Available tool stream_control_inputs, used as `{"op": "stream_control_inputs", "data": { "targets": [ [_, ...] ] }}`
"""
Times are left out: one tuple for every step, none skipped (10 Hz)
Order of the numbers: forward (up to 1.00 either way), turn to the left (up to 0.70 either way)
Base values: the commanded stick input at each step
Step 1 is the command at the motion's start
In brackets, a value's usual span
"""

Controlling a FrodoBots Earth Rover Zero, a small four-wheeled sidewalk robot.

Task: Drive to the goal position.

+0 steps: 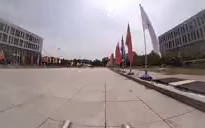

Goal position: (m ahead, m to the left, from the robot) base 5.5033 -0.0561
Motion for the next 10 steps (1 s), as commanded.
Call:
{"op": "stream_control_inputs", "data": {
  "targets": [
    [1.0, 0.0],
    [1.0, 0.0],
    [1.0, 0.0],
    [1.0, 0.0],
    [1.0, 0.0],
    [1.0, 0.0],
    [1.0, 0.0],
    [1.0, 0.0],
    [1.0, 0.0],
    [1.0, 0.0]
  ]
}}
